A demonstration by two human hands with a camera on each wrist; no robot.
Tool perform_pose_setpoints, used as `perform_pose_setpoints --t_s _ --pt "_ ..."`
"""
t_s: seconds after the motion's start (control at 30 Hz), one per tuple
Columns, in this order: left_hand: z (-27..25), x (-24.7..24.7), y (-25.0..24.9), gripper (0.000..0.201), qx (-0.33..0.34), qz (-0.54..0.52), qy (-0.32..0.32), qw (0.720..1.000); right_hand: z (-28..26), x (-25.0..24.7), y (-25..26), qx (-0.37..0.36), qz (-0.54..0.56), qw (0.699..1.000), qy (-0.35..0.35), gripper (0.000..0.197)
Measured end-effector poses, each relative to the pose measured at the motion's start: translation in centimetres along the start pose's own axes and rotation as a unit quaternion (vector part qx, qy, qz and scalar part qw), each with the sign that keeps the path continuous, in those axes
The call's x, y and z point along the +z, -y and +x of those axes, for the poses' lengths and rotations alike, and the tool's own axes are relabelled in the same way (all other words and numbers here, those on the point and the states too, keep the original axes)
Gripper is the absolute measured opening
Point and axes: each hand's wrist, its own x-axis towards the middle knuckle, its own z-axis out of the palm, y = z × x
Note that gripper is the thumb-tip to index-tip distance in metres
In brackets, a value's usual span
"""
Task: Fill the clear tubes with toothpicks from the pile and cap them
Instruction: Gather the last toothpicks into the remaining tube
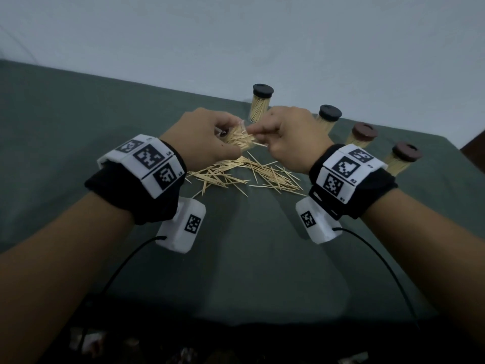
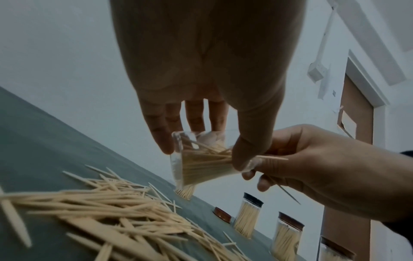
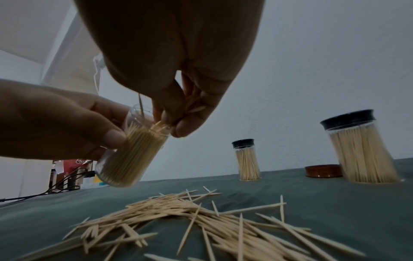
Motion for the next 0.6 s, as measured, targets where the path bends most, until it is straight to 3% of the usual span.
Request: perform_pose_setpoints --t_s 0.23,0.43,0.6 --pt "-0.12 0.15 -0.34 0.044 -0.003 -0.006 0.009 1.0 -0.11 -0.21 0.15 0.003 0.049 0.996 -0.074 0.011" --pt "-0.01 0.33 0.1 0.047 -0.006 -0.009 0.011 1.0 -0.24 0.33 -0.26 -0.049 0.002 0.998 -0.045 0.025" --pt "0.14 0.12 0.15 0.045 -0.007 -0.015 0.009 1.0 -0.21 0.28 -0.23 -0.022 0.065 0.995 -0.067 0.018"
